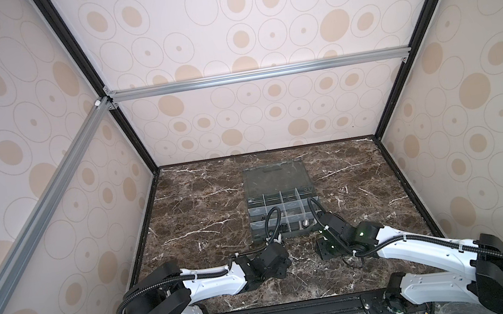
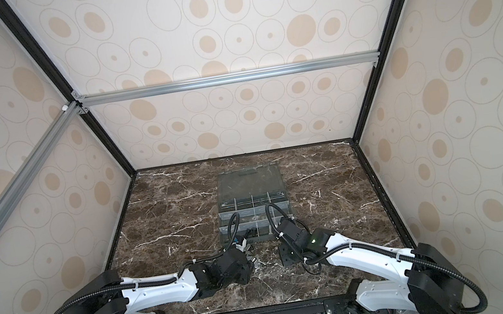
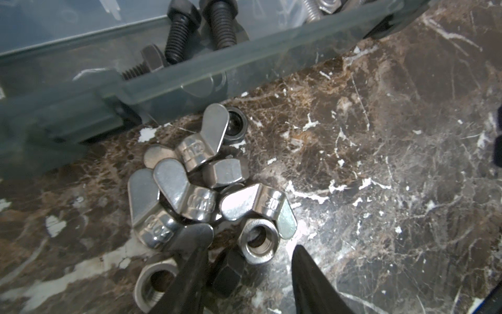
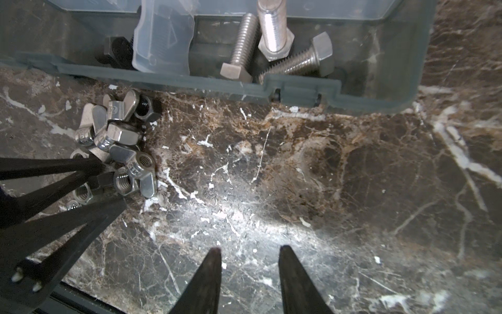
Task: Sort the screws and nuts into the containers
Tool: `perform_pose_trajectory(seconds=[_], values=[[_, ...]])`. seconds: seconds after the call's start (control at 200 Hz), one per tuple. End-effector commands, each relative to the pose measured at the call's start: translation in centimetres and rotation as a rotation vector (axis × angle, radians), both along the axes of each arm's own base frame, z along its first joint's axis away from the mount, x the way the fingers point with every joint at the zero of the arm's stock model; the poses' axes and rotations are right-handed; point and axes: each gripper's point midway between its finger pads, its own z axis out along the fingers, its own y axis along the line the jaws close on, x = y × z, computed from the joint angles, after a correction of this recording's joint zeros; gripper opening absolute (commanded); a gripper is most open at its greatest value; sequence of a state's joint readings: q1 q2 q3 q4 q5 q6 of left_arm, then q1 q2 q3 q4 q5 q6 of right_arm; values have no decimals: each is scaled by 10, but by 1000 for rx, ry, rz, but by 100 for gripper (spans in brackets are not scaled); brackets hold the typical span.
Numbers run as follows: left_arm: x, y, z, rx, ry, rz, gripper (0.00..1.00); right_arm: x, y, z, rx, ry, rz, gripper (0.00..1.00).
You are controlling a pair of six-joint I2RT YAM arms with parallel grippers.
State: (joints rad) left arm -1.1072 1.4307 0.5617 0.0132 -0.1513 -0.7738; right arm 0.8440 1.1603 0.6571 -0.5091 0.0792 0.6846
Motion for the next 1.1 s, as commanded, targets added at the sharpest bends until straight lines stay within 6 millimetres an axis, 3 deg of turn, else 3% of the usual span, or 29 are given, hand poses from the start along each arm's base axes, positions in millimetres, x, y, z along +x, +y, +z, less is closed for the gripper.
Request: perform_pose_trajectory(seconds=[0.0,0.57,0.82,1.095], values=[[1,-1,4,6,-4,9,46,-3,-6,-2,-14,14,-20,39],[-4,15,1,35,-7,20,36,-3,-7,-3,-16,16,-23,39],[-1,10,-1,51,-11,7,33,-3,-7,-2,-17,17,-23,39],[0,15,-5,83,-15,19,22,-5,-10,-3,-18,13,-28,39]])
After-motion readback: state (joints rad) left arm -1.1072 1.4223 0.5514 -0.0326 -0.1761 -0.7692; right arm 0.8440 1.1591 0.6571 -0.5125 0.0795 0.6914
